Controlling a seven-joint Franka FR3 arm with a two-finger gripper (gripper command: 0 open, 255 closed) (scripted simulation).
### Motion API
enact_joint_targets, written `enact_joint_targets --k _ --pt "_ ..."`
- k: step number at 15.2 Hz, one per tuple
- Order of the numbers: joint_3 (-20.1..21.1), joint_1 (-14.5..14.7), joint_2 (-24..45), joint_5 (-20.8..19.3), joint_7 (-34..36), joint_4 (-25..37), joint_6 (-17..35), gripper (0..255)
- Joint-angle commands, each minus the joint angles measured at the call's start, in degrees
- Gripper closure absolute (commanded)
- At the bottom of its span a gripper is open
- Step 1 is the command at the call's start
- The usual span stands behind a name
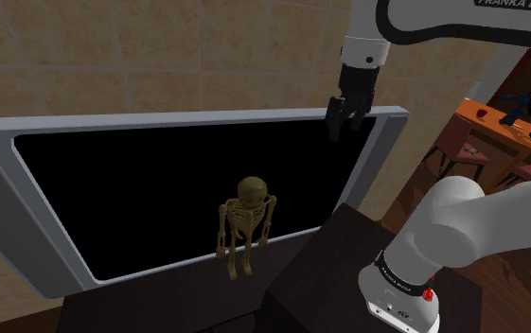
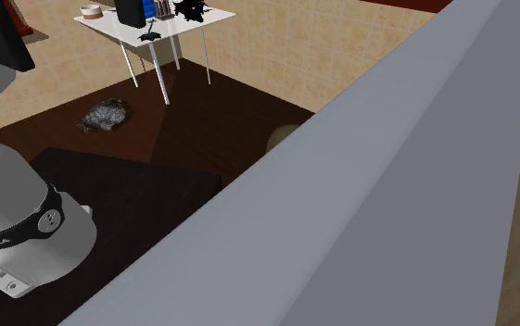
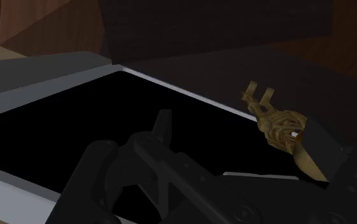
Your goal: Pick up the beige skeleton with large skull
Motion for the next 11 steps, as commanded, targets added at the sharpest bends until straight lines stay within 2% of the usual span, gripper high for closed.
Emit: enact_joint_targets --k 1,11 --pt "0.0 0.0 0.0 0.0 0.0 0.0 0.0 0" --pt "-2.4 6.3 8.7 -0.8 -15.6 -12.2 24.5 0"
